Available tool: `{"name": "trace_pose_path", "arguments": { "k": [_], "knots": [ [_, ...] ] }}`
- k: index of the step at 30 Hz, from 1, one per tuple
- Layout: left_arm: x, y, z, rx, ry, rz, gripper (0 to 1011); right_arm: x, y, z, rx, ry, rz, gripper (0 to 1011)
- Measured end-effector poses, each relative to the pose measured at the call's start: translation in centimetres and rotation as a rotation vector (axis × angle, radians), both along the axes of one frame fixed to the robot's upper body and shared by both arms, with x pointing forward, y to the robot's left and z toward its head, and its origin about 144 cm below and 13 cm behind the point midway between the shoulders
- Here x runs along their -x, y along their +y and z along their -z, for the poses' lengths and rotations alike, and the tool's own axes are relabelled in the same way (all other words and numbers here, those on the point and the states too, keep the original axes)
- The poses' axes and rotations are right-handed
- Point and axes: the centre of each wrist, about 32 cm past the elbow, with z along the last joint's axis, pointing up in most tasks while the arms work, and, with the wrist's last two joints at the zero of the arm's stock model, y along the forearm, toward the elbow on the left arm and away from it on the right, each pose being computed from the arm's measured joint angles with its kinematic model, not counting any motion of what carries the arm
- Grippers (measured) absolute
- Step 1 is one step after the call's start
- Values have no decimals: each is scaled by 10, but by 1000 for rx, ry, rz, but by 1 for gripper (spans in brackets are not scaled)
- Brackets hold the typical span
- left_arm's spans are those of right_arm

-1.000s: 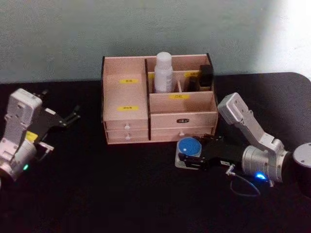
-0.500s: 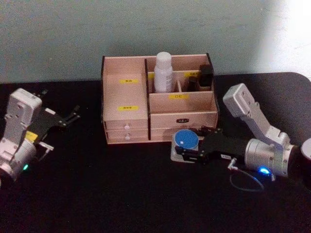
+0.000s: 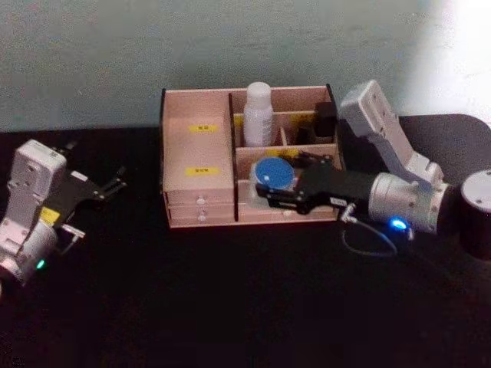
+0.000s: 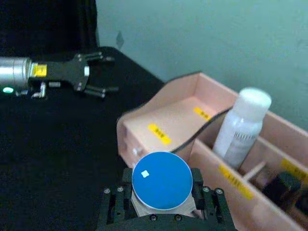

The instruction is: Pick up the facial cleanser and watermelon frost from the table and place them into the tiered storage box.

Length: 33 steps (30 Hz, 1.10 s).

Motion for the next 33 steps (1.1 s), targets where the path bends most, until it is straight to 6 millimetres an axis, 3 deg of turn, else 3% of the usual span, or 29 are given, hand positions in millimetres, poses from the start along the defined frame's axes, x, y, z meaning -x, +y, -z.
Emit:
{"name": "trace_pose_path", "arguments": {
  "k": [16,33],
  "knots": [
    [0,0,0,0,0,0,1001,-43,26,-22,-26,-51,-34,720],
    [0,0,0,0,0,0,1001,-83,59,-25,-42,-29,-55,720]
  ]
}}
